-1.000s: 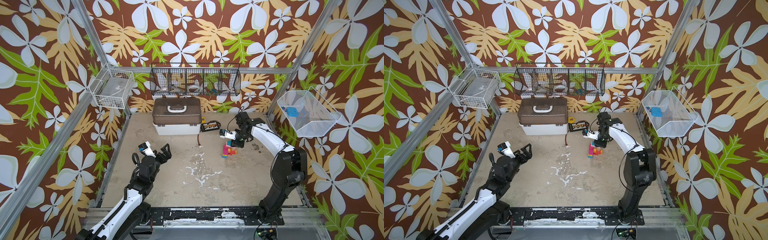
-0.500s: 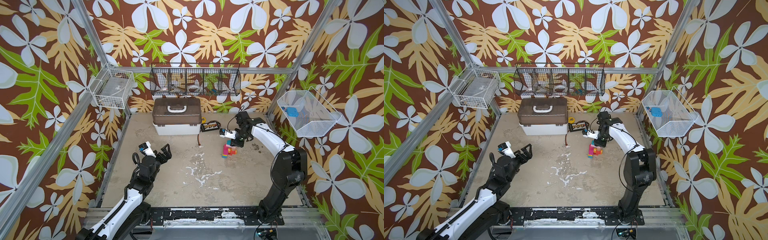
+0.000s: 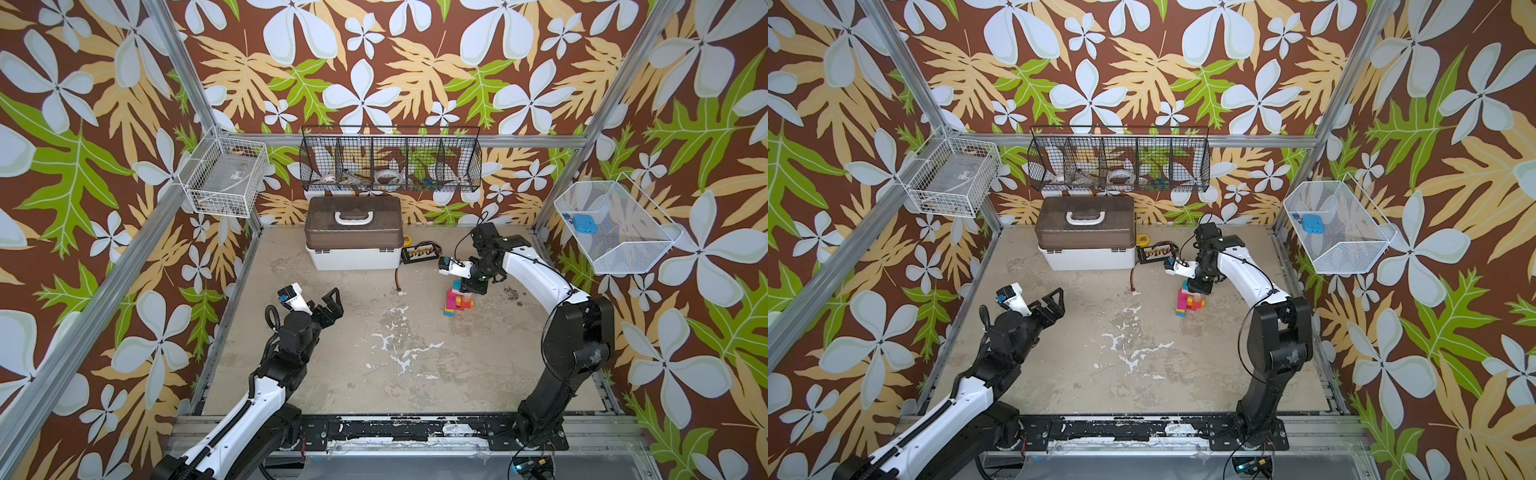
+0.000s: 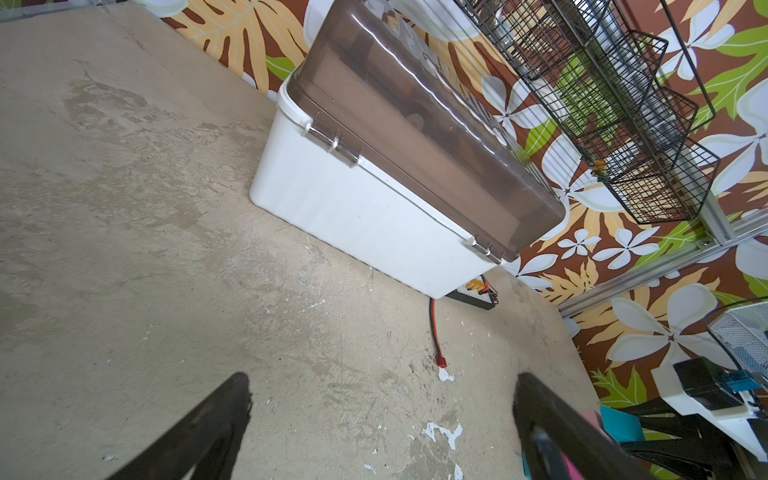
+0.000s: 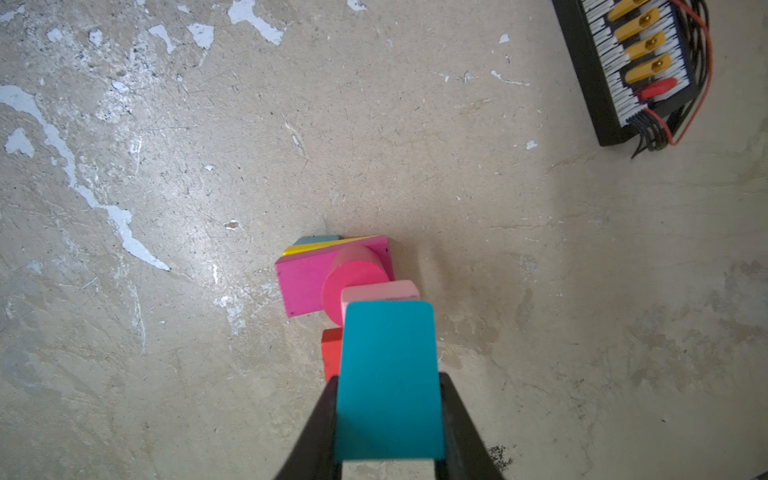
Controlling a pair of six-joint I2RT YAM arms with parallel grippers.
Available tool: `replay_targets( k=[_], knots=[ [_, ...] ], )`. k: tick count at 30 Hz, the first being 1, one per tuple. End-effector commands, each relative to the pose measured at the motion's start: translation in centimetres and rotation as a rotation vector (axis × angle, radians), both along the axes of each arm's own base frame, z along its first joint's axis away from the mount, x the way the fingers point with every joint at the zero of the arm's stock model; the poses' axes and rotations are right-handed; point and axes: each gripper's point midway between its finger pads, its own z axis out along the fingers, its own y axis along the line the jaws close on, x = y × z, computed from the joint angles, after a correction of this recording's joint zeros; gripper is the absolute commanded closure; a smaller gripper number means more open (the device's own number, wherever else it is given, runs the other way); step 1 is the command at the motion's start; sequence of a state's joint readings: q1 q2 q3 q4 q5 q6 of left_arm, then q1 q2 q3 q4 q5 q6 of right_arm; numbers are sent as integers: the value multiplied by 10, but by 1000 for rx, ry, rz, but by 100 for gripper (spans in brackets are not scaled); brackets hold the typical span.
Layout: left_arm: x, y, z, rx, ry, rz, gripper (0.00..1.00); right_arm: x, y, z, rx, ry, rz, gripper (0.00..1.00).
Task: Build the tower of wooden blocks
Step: 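Lower the teal block onto the pink block and open the right gripper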
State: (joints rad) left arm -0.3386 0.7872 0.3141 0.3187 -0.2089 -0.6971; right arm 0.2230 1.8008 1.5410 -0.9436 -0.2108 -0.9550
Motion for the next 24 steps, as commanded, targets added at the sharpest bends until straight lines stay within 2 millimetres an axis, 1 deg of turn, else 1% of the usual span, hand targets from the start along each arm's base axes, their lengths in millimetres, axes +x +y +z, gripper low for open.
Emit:
replay_targets(
  k=[1, 9, 14, 19, 24],
  knots=[
    [2, 0, 10, -10, -33, 0, 0, -1, 0, 2, 2, -5, 5, 70],
    [2, 0, 10, -9, -32, 1, 0, 0, -1, 3, -3, -10, 0, 66],
    [2, 0, 10, -10, -33, 1, 0, -1, -2, 0, -8, -6, -3, 60],
    [2, -1, 10, -11, -33, 0, 0, -1, -3, -1, -13, -5, -8, 58],
    [3, 0, 9, -11, -32, 1, 0, 1, -4, 1, -18, -15, -11, 58]
  ],
)
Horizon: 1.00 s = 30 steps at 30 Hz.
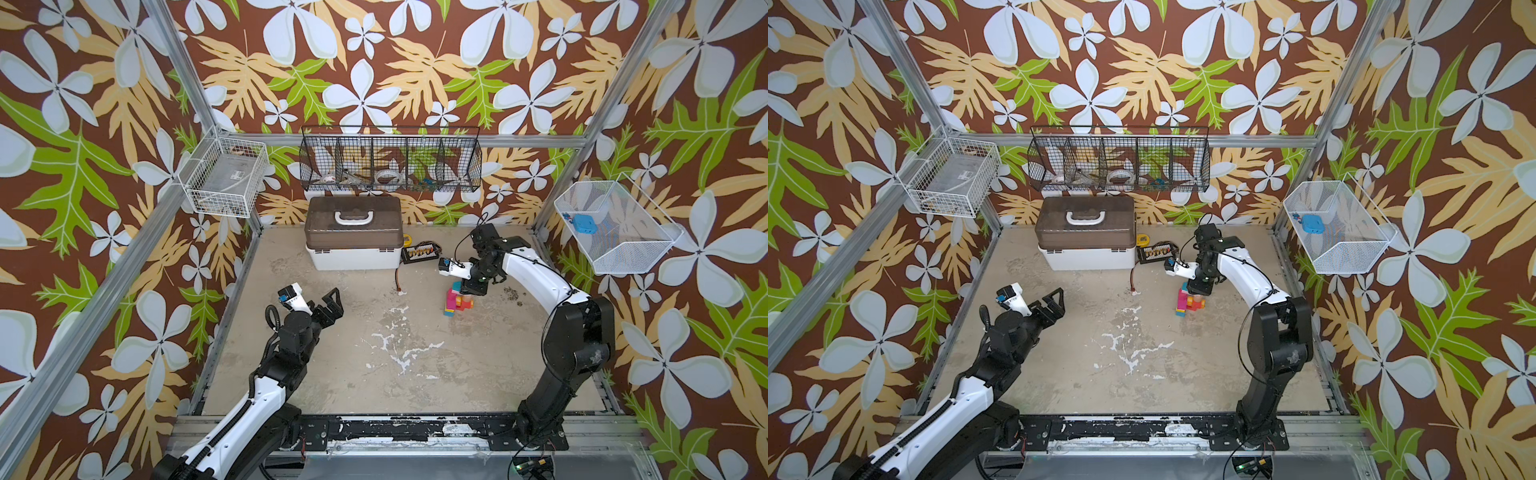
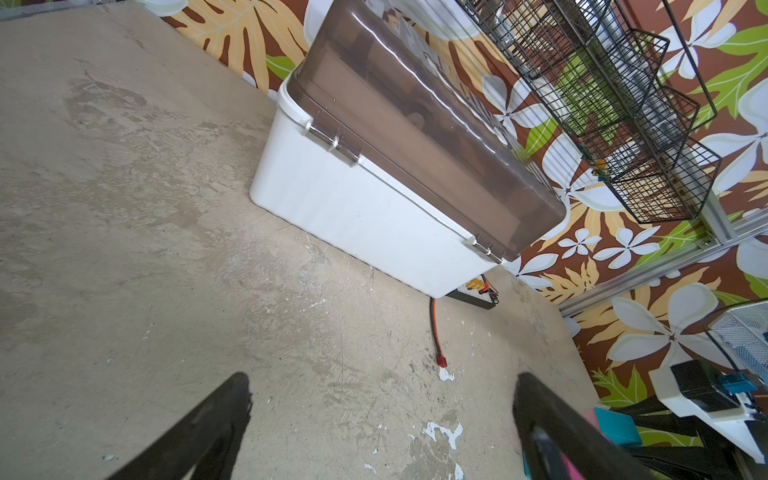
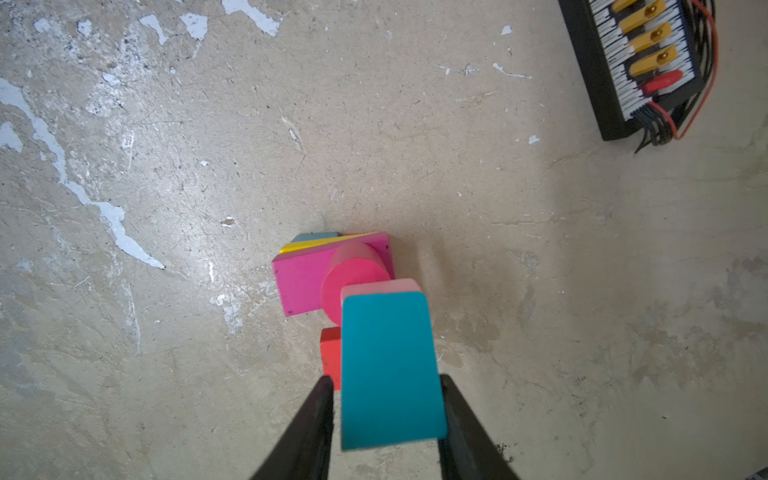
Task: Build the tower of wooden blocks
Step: 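Lower the teal block onto the pink block and open the right gripper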
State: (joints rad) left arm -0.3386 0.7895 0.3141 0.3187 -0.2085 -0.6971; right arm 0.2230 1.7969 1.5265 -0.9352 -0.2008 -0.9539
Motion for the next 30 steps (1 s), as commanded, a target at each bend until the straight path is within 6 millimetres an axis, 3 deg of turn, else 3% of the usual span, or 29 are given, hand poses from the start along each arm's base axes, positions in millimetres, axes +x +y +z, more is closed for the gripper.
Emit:
replay_targets(
  k=[1, 30],
  knots=[
    [2, 0, 10, -11, -33, 1, 0, 2, -2, 4, -8, -15, -7, 58],
    [2, -1, 10, -12, -33, -2, 0, 0, -10, 3, -50, -43, -24, 55]
  ],
)
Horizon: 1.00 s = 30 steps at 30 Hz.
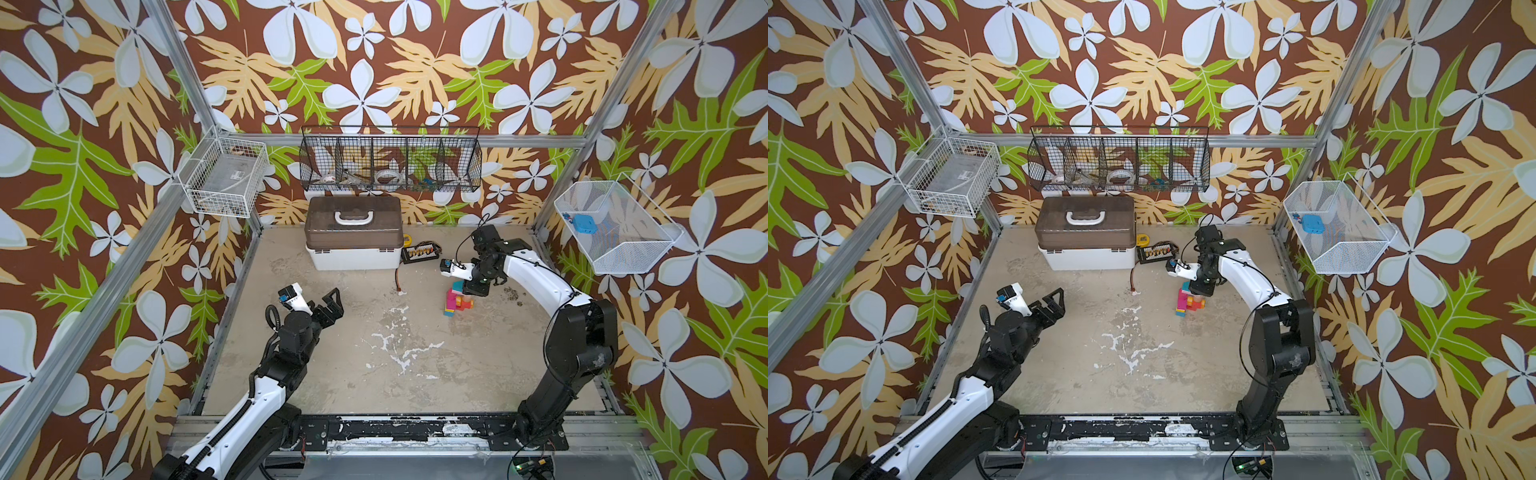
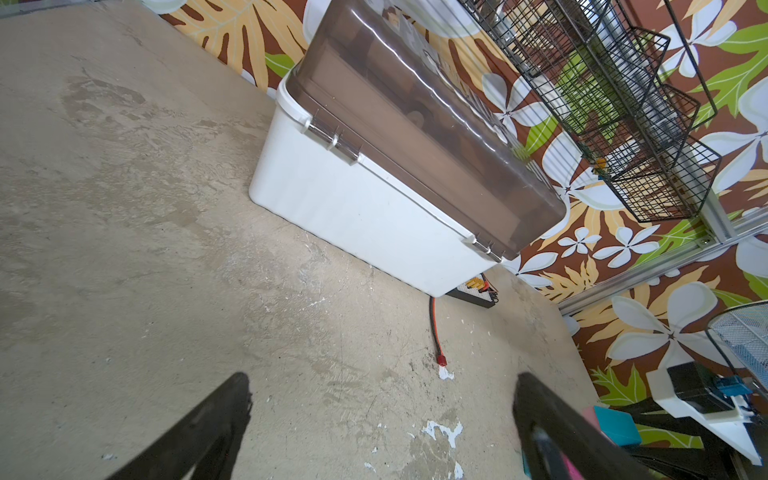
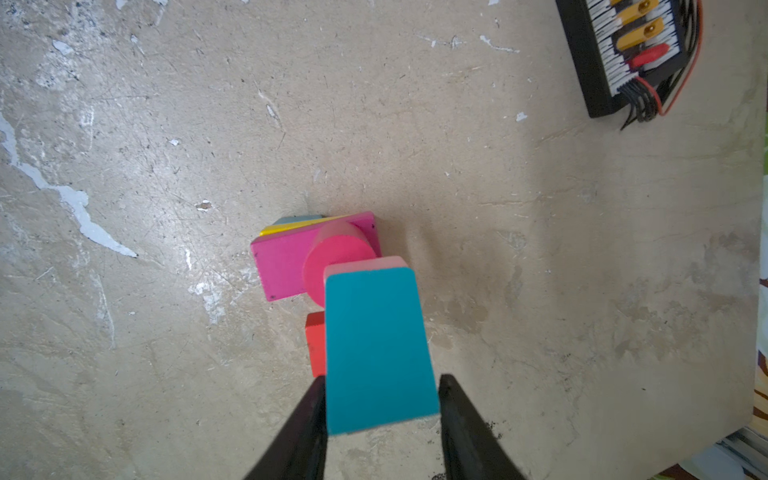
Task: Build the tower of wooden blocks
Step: 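Lower the teal block onto the pink block and open the right gripper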
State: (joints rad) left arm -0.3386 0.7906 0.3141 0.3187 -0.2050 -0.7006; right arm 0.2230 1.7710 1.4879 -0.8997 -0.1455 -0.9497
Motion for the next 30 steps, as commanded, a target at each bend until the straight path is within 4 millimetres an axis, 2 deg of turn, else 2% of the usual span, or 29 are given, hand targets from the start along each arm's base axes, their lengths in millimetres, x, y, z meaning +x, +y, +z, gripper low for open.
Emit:
replay_targets(
  k=[1, 30],
  knots=[
    [2, 0, 10, -8, -35, 1, 0, -1, -2, 4, -7, -10, -5, 56],
    [2, 0, 10, -8, -35, 1, 0, 0, -8, 5, -32, -35, -20, 55]
  ],
)
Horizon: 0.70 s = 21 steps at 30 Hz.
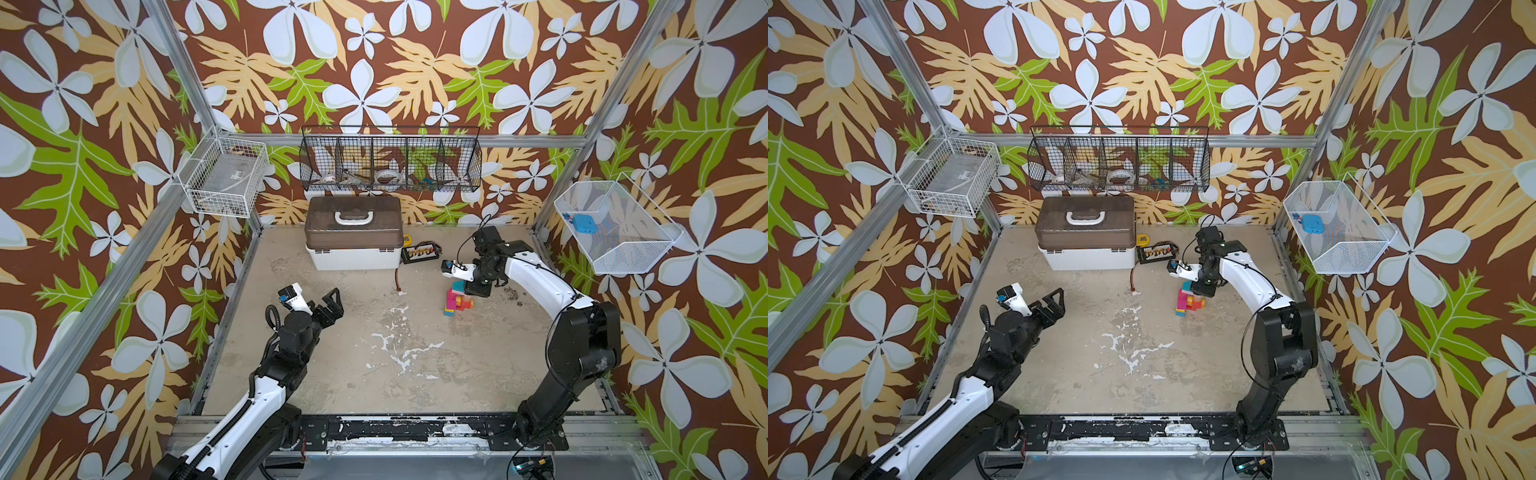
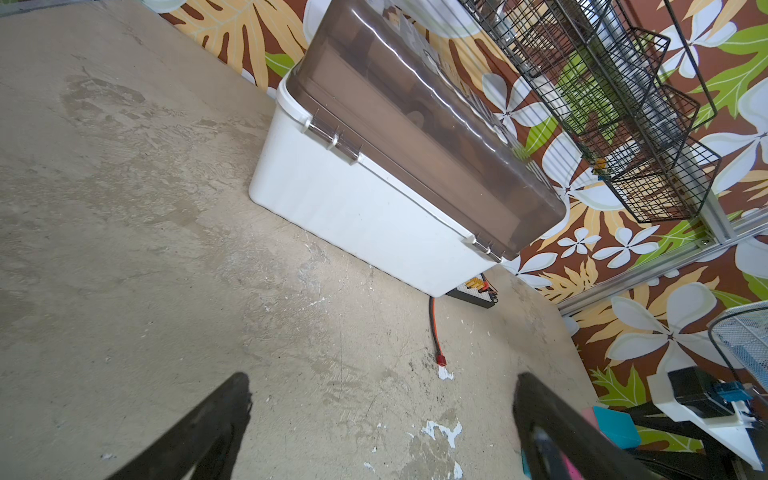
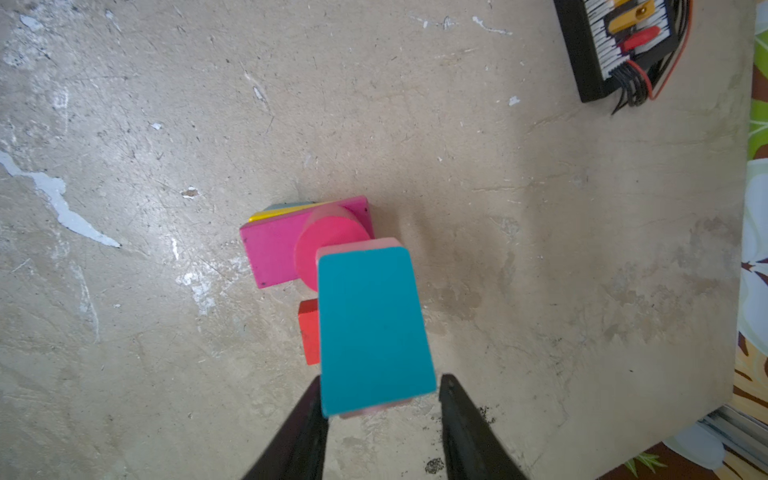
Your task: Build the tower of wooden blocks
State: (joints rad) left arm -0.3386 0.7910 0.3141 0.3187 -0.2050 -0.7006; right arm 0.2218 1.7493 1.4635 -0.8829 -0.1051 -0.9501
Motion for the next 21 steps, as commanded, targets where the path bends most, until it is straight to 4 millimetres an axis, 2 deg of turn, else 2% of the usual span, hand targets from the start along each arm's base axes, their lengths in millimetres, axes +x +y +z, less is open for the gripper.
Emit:
replay_targets(
  k=[1, 13, 17, 21],
  knots=[
    [2, 0, 10, -8, -35, 1, 0, 1, 0, 4, 1, -14, -7, 55],
    [2, 0, 10, -8, -35, 1, 0, 2, 2, 9, 15, -27, 0, 55],
    [3, 1, 10, -2, -36, 7, 0, 8, 13, 34, 118, -75, 16, 56],
    [3, 4, 11, 14, -39, 20, 0, -4, 32, 74, 248, -178, 124, 54]
  ],
)
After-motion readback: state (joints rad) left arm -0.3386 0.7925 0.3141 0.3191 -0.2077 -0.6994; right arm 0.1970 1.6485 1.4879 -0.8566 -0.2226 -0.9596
